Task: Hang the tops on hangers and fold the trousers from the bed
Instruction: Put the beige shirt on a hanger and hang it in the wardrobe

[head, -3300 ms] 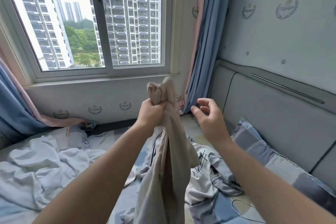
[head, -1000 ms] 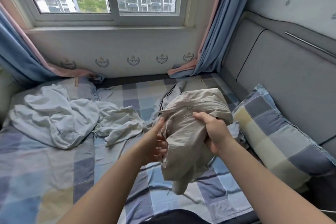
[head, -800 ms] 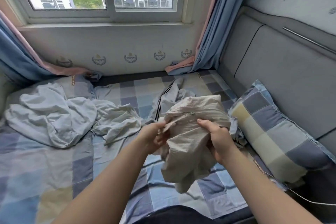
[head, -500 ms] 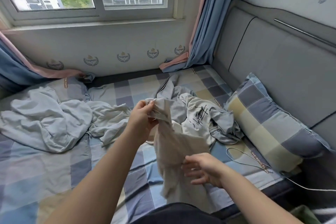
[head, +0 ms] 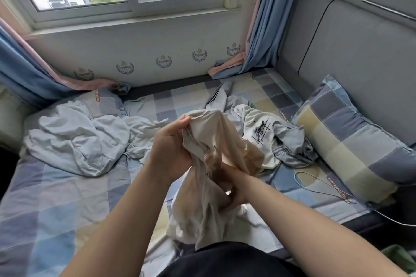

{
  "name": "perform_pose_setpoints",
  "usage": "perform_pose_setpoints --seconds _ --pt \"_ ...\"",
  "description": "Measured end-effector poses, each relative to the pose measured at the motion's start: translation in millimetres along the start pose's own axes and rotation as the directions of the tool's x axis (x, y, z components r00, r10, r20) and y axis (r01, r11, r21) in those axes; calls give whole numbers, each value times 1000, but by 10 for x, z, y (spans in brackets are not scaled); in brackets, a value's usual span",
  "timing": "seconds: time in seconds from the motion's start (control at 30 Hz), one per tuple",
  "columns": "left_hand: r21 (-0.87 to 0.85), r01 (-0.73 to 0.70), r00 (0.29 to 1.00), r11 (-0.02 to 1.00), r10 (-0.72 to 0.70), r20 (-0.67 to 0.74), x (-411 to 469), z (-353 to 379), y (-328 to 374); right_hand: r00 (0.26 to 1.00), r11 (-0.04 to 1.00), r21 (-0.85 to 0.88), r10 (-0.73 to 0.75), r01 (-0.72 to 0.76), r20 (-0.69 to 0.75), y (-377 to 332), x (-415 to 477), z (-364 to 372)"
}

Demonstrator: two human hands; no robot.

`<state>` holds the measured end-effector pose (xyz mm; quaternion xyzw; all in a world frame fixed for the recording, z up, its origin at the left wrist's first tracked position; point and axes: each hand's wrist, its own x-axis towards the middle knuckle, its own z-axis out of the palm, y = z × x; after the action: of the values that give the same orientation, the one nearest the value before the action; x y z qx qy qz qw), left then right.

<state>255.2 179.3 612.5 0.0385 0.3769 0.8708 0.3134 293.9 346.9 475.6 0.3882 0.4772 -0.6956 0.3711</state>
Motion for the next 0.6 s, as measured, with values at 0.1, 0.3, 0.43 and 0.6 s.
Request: perform_pose_setpoints --seconds 0.1,0.3,0.43,0.6 --pt "-88 -24 999 996 21 -30 -51 -53 -12 996 974 222 -61 45 67 174 172 119" --pt "-163 -66 954 984 14 -298 -62 -318 -27 977 945 259 -169 198 -127 373 182 -98" --pt "-214 -39 871 976 -72 -487 26 -530 -147 864 900 115 -357 419 -356 500 116 -420" --pt "0 331 775 944 -272 -570 43 -749 -549 715 823 -25 -507 567 -481 580 -91 -829"
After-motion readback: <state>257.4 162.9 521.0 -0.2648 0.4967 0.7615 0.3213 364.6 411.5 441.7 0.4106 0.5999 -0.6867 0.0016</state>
